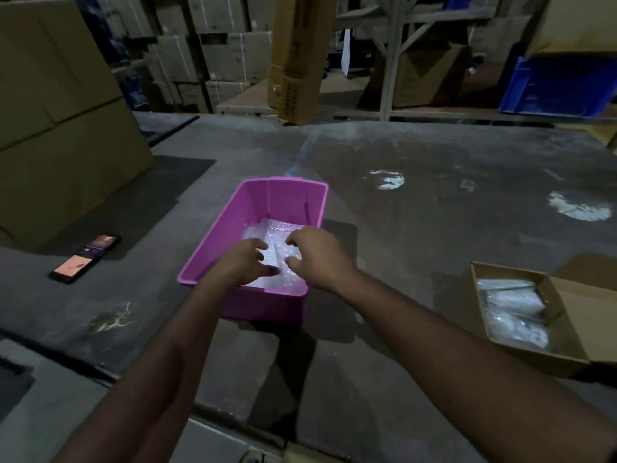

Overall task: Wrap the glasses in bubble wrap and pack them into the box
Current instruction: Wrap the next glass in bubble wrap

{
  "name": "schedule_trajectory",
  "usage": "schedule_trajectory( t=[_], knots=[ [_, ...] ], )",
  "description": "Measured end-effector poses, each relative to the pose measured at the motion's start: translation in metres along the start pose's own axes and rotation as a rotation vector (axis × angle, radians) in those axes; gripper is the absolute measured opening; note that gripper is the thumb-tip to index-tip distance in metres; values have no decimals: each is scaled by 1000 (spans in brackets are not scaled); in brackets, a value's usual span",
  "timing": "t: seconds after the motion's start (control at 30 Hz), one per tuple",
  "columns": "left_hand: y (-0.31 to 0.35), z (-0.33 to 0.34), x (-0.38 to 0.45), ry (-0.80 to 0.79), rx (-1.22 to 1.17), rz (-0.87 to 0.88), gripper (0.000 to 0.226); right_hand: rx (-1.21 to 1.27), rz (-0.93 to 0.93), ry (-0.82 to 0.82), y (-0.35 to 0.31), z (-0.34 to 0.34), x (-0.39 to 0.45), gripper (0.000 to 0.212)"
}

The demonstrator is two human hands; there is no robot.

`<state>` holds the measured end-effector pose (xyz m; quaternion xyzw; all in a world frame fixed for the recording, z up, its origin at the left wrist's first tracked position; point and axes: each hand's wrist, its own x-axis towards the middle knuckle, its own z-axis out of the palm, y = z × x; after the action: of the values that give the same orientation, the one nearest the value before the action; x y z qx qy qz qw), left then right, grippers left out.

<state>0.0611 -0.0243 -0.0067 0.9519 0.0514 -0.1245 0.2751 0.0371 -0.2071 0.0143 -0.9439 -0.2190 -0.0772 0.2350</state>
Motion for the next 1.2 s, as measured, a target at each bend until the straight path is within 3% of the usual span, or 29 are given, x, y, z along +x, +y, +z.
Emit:
schedule_trajectory(
  t=[0.07, 0.13, 0.23, 0.37, 0.5, 0.63, 0.73, 0.8, 0.9, 1.03, 1.1, 1.2],
  knots=[
    [-1, -3, 8, -105, -118, 73, 77, -115, 10, -3, -1, 14, 10, 46],
    [-3, -3, 15, -180, -202, 173, 63, -173, 22, 9, -3, 24, 16, 48],
    [-8, -2, 20, -171, -75, 327, 24, -162, 32, 67, -6, 29, 20, 32],
    [-5, -8, 14, -113, -209, 468, 5, 27, 117, 95, -15, 9, 12, 37],
    [10, -23, -3, -115, -488, 619, 23, 333, 151, 258, -11, -24, 0, 25],
    [38, -34, -21, -160, -485, 735, 74, 581, 184, 405, -3, -62, -17, 21],
    [62, -34, -27, -194, -507, 800, 74, 698, 200, 472, 2, -88, -41, 20],
    [76, -28, -26, -251, -515, 785, 79, 760, 233, 529, 12, -101, -59, 19],
    [96, -7, -25, -229, -513, 725, 104, 821, 311, 615, 27, -113, -88, 20],
    [125, 29, -27, -267, -701, 581, 121, 1007, 407, 775, 44, -119, -123, 19],
    [140, 49, -30, -350, -752, 561, 111, 1100, 442, 816, 52, -122, -137, 18],
    [165, 75, -45, -446, -901, 603, 53, 1073, 500, 801, 66, -128, -155, 16]
  ],
)
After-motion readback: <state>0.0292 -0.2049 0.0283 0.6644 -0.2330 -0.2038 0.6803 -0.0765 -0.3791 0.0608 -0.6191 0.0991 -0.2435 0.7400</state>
